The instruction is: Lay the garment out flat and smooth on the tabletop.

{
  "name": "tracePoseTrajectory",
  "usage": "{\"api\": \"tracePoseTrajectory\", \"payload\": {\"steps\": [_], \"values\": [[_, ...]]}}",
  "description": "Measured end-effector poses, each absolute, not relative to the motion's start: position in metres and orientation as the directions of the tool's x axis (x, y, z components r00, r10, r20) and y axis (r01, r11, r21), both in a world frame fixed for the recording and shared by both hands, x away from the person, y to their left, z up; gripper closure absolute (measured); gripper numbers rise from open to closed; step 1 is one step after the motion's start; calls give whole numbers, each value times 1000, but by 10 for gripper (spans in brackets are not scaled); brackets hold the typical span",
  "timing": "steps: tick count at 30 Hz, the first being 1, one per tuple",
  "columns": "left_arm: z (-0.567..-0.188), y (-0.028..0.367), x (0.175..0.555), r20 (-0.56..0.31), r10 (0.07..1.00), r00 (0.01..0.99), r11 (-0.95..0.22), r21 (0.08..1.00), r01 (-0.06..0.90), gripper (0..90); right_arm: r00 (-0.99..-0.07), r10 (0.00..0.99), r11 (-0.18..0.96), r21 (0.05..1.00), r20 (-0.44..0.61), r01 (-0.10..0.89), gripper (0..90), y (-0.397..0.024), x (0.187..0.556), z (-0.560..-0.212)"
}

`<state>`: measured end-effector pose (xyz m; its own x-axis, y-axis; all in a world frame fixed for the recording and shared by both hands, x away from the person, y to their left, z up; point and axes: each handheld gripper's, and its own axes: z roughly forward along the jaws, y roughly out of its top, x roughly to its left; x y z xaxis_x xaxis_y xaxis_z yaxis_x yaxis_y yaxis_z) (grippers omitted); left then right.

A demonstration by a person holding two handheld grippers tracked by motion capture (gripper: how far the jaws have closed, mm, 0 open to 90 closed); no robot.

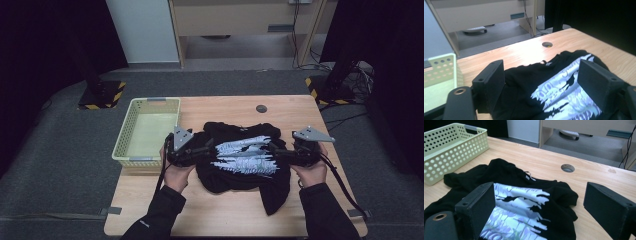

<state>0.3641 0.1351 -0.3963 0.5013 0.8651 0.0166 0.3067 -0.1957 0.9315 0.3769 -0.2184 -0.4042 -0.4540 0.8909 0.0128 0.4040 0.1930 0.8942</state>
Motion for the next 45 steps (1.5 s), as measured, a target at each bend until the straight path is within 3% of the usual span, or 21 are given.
{"api": "tracePoseTrajectory", "payload": {"steps": [15,29,45], "values": [[-424,162,336,-31,879,477,-179,904,389,169,-450,893,205,862,30,463,82,-237,346,-433],[-467,160,319,-44,875,482,-224,846,484,154,-442,896,226,820,37,526,73,-243,330,-463],[-506,143,326,25,872,489,-323,781,535,149,-463,885,336,744,-40,578,60,-227,328,-485]]}}
